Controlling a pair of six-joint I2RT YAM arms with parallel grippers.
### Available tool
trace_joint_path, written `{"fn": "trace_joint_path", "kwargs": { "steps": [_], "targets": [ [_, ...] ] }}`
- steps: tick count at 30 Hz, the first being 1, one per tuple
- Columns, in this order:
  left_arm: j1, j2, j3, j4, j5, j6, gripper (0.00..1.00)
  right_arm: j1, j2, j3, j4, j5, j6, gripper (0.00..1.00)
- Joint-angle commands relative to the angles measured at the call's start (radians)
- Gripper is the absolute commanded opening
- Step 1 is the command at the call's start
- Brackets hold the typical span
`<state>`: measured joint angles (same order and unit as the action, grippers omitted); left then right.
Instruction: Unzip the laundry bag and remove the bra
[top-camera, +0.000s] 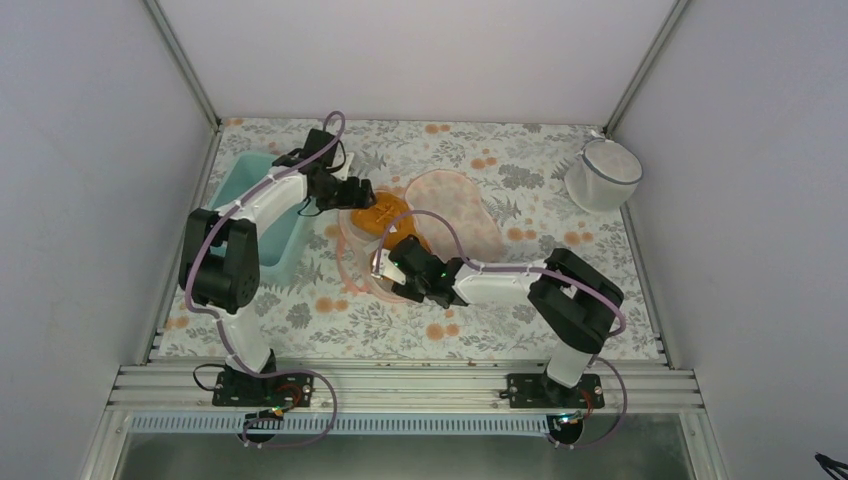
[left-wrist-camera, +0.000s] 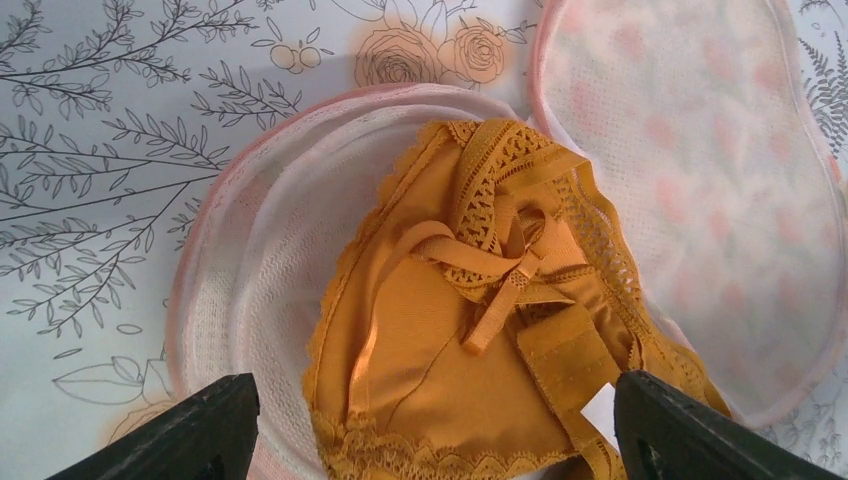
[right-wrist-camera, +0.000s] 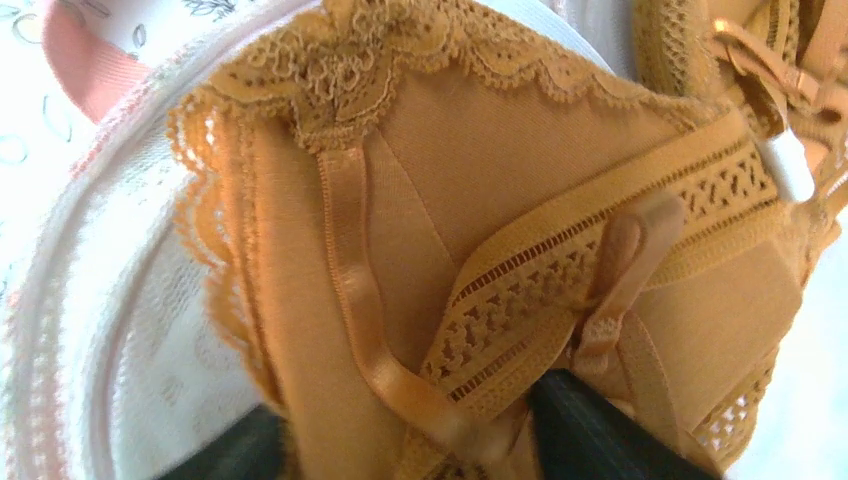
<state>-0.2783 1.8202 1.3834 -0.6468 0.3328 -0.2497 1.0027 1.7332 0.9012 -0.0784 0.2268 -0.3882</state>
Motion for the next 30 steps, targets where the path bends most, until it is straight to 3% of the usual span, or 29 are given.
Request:
{"fn": "trace_joint_path", "kwargs": {
  "steps": [1, 6, 8, 10, 11, 13, 17, 20, 23, 30],
  "targets": [
    [-0.005, 0.014, 0.003, 0.044, 0.006, -0.007, 0.89, 0.014, 0.019, 0.05, -0.017, 0.045, 0.003, 0.46],
    [-0.004, -0.023, 0.053, 0.067, 0.089, 0.132, 0.91, 0.014, -0.041, 0.051, -0.045, 0.036, 0.023, 0.22],
    [0.011, -0.05, 0.078, 0.075, 0.146, 0.246, 0.92, 0.012, -0.062, 0.041, -0.055, 0.031, 0.029, 0.07],
    [0.044, -0.077, 0.102, 0.083, 0.239, 0.413, 0.92, 0.008, -0.123, 0.017, -0.047, 0.017, 0.029, 0.04],
    [0.064, -0.084, 0.116, 0.076, 0.293, 0.531, 0.92, 0.004, -0.145, 0.0, -0.035, 0.003, 0.023, 0.04],
    [0.101, -0.079, 0.157, -0.011, 0.392, 0.942, 0.91, -0.009, -0.19, -0.036, -0.005, -0.045, 0.004, 0.04],
    [0.109, -0.052, 0.177, -0.298, 0.347, 1.796, 0.9, -0.022, -0.236, -0.095, 0.055, -0.094, -0.05, 0.04],
    [0.112, -0.034, 0.128, -0.298, 0.257, 2.103, 0.9, -0.044, -0.245, -0.11, 0.071, -0.129, -0.062, 0.04],
    [0.104, -0.003, 0.087, -0.212, 0.181, 2.25, 0.9, -0.051, -0.243, -0.114, 0.07, -0.14, -0.063, 0.04],
    [0.059, 0.066, 0.009, -0.034, 0.104, 2.37, 0.89, -0.06, -0.242, -0.114, 0.058, -0.149, -0.057, 0.04]
  ]
}}
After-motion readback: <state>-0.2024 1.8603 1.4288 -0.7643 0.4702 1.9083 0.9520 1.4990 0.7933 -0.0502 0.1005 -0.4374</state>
